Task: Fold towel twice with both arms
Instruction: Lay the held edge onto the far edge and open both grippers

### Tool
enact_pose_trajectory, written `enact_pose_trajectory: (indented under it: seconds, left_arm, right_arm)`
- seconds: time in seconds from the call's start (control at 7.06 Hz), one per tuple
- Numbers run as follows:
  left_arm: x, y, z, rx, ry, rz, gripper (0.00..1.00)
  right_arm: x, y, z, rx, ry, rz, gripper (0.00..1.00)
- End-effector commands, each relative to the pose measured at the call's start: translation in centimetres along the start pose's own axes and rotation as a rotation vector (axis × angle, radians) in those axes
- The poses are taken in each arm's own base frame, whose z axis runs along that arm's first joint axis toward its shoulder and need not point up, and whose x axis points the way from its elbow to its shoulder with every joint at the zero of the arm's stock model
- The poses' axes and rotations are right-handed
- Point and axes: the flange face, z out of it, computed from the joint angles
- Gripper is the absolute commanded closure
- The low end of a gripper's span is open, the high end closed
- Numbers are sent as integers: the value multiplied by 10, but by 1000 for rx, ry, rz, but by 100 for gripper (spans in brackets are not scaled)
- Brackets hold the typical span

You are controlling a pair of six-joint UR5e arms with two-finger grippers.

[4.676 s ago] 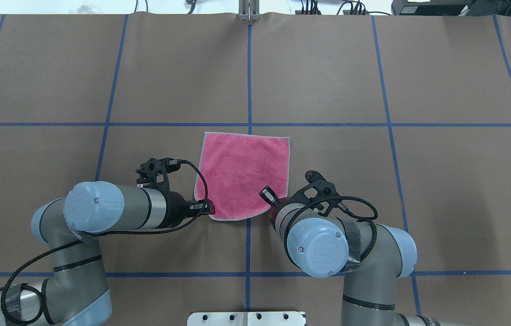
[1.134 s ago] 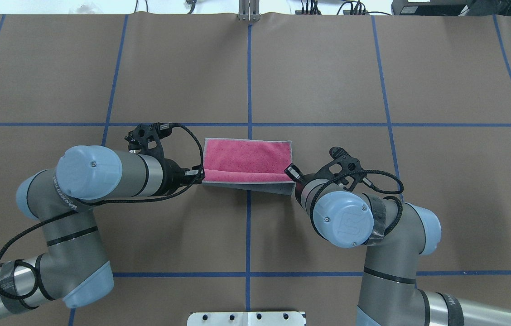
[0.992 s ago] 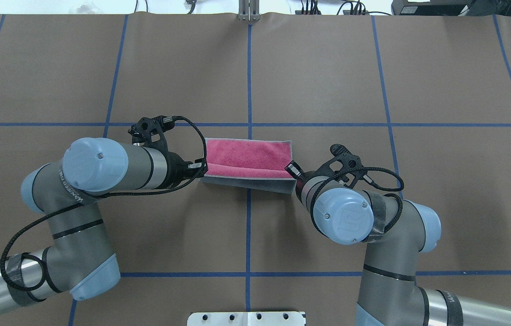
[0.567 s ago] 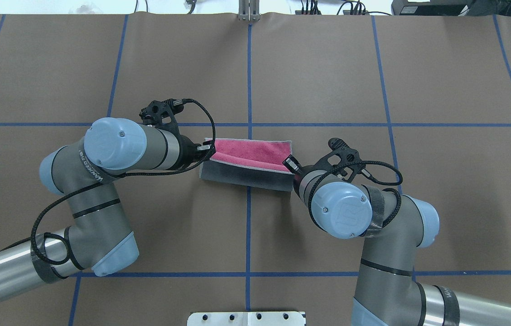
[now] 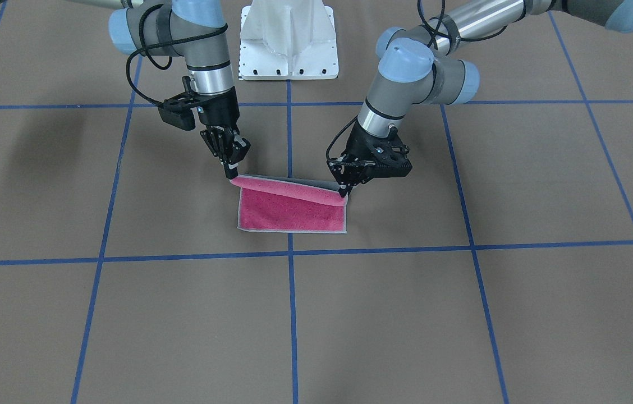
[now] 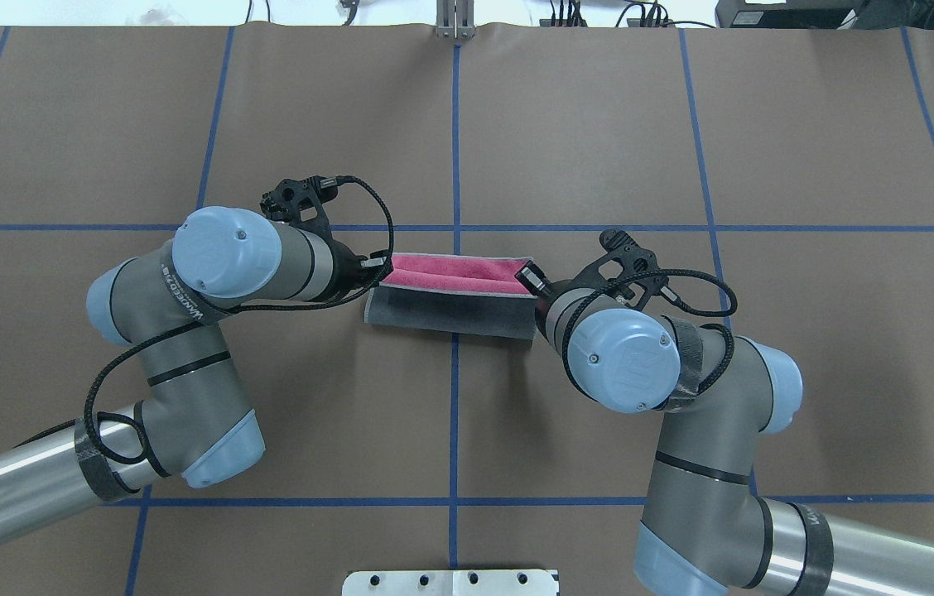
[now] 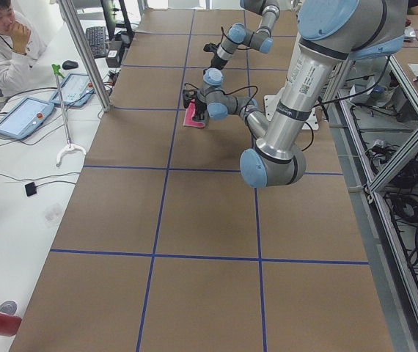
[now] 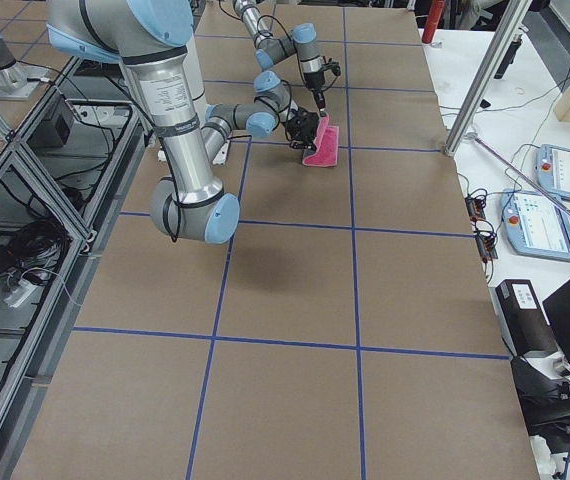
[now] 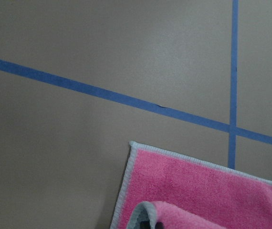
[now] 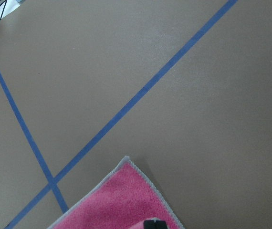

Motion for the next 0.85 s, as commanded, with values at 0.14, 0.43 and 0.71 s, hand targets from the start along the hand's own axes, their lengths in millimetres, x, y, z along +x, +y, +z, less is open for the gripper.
enact_pose_trajectory:
  seconds: [0.14,0.43,0.71]
  left_arm:
    - [-2,-1,6,0,-12,-2,100]
    - [-3,-2,13,-1,-17,-2,100]
    - [-4,-3,16,-1,-21,-5,100]
  right_arm:
    - [-10,2,18,19,16,-3,100]
    - [-9,2,20,21,20,-7,100]
    - [-11,5,24,20,24,-9,100]
